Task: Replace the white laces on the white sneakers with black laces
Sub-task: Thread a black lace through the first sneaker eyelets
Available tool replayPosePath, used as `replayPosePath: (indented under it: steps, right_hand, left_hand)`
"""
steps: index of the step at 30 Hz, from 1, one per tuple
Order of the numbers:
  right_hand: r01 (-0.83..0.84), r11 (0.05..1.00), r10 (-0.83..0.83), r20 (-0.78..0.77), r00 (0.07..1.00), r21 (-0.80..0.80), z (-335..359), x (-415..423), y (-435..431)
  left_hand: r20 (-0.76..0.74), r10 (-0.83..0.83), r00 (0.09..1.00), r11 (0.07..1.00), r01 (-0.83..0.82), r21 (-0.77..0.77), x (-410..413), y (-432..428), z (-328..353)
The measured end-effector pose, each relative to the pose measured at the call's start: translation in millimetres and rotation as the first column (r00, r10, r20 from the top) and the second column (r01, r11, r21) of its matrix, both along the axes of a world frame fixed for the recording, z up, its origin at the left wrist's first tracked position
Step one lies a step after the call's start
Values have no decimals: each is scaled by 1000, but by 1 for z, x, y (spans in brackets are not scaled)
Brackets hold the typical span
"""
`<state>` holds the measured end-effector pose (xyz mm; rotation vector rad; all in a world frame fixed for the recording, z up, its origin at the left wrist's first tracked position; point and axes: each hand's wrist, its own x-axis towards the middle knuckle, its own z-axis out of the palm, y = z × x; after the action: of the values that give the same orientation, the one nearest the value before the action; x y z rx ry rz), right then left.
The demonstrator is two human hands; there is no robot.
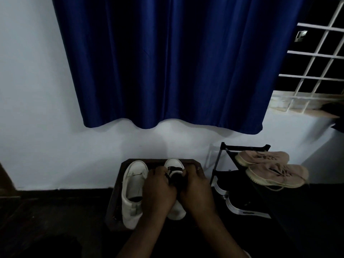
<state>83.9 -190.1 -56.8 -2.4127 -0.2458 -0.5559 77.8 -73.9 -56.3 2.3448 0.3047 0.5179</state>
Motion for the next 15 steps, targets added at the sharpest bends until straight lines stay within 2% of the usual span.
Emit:
replayPosePath:
  steps: [4,6,9,12,15]
  right_hand:
    - [-18,991,26,60,998,-132,-3,7,1]
    - [4,999,-1,58,998,-41,-3,6,-3]
    - [82,991,-79,-37,996,108,-1,3,-13]
    - [94,993,-82,-153,985,71,-2,4,-21]
    - [120,992,-111,-164,980,42,-6,5,-20]
  left_hand:
    - [5,-8,1000,1000,8,8,1,2,-4]
    - [39,-6,999,1000,5,9,0,2,-6]
    - [88,-1,996,1000,1,-9,-3,2,-5]
    - [127,-13,992,1000,15,-14,-6,1,-5]
    - [157,-21,987,1000,23,-12,-7,2,-4]
